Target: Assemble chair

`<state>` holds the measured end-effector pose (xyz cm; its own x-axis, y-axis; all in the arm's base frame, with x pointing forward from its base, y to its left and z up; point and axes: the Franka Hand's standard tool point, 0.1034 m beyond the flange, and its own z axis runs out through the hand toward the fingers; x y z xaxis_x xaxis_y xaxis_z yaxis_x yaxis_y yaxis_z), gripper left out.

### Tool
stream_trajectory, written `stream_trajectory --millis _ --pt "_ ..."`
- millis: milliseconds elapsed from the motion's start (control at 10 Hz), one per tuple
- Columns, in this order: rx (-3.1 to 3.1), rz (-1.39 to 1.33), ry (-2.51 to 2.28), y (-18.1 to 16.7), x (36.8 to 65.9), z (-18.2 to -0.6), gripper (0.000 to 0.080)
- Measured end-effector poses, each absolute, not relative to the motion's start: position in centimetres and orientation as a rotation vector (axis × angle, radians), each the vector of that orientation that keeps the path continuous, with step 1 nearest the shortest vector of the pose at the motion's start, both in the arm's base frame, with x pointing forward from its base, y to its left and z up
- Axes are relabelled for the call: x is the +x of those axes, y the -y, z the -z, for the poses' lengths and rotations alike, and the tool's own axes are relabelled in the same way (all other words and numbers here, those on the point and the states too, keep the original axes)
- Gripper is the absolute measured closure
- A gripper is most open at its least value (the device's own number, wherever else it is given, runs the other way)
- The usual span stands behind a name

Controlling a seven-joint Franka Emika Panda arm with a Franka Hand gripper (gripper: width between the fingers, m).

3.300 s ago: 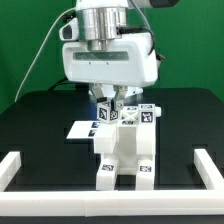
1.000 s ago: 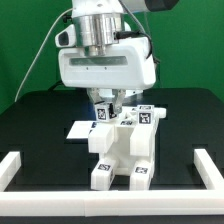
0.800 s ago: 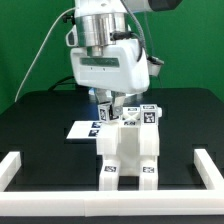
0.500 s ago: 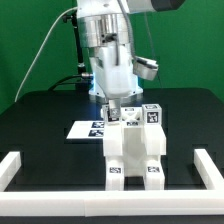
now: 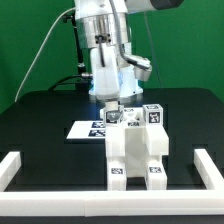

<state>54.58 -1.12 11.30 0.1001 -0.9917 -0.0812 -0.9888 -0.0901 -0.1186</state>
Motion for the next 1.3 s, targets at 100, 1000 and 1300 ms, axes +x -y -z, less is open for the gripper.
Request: stream_trajectory --millis 100,1000,1300 --pt "-2.395 0.050 -1.799 1.24 54.62 -11.37 0.0176" --pt "-2.974 0.134 -0.710 1.52 55.30 -11.78 0.0239" --pt "-2.915 0.125 -0.903 1.51 55.31 -11.77 0.0518"
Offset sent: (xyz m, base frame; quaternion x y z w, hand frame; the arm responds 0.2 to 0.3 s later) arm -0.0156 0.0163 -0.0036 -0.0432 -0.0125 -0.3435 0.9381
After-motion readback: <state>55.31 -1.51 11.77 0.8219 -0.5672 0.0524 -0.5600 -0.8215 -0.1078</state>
